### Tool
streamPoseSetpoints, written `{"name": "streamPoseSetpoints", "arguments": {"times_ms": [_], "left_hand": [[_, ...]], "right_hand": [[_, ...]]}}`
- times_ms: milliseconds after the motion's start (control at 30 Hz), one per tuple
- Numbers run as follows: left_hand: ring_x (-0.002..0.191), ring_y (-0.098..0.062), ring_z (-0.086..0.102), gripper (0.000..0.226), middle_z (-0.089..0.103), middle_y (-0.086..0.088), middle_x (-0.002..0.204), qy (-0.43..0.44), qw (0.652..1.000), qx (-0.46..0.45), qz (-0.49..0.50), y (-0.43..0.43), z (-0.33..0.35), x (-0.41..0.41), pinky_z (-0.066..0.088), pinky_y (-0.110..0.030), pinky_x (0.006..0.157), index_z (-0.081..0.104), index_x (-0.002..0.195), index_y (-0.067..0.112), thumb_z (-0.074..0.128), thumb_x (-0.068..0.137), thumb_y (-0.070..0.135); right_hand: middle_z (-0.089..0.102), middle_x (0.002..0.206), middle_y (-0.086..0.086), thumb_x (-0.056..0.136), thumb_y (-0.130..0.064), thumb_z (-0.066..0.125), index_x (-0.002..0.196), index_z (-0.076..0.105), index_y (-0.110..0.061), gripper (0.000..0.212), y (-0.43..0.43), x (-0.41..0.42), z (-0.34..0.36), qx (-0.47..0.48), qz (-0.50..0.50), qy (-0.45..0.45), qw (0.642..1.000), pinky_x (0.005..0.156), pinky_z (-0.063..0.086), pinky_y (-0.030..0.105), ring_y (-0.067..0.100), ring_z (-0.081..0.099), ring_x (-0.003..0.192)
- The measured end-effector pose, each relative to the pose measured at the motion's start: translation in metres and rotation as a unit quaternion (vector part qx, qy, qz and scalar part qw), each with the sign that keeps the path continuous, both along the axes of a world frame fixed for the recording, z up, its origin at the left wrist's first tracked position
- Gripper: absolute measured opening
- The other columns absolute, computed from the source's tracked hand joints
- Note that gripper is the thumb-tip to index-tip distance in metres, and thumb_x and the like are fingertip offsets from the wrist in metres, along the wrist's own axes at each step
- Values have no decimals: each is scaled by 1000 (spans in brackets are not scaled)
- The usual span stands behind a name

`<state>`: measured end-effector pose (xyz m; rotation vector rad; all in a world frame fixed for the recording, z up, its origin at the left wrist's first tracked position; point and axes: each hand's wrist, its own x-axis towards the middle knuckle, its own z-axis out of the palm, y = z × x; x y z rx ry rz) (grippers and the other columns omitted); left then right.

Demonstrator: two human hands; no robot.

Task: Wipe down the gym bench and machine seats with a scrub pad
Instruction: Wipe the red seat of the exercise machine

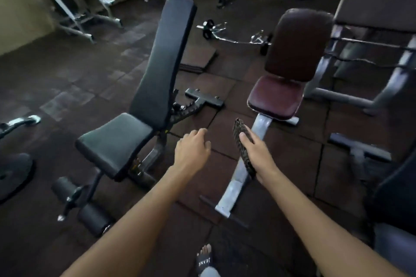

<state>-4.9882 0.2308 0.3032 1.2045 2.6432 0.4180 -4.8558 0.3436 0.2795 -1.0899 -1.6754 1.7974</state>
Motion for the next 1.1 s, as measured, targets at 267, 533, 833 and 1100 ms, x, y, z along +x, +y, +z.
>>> {"name": "streamPoseSetpoints", "arguments": {"times_ms": [267,533,833,1100], "left_hand": [[119,-30,54,43,58,-6,130,-21,984,-30,-175,193,-13,-52,45,-41,95,48,138,21,48,96,27],[114,-30,54,33,59,-5,124,-52,971,-55,-226,422,-87,-66,43,-41,90,53,127,17,47,95,24],[124,-29,46,41,52,-7,134,-81,973,-119,-179,644,-239,-101,39,-44,104,49,135,16,48,95,21],[141,-33,32,45,39,-12,152,-24,976,-89,-198,718,-372,-145,26,-48,117,46,142,12,50,97,21]], "right_hand": [[57,138,-10,100,-28,54,141,52,-25,41,142,-5,-9,-27,-184,-26,982,116,37,37,8,52,129],[55,141,-10,101,-32,51,145,47,-28,44,337,-18,-94,-50,-206,-96,973,114,35,32,10,48,133],[45,152,-4,103,-35,45,152,34,-30,50,554,-69,-217,-16,-137,-230,963,110,33,28,17,41,140],[21,163,-10,105,-34,39,155,24,-31,52,599,-96,-347,168,-22,-315,934,120,18,26,10,17,151]]}}
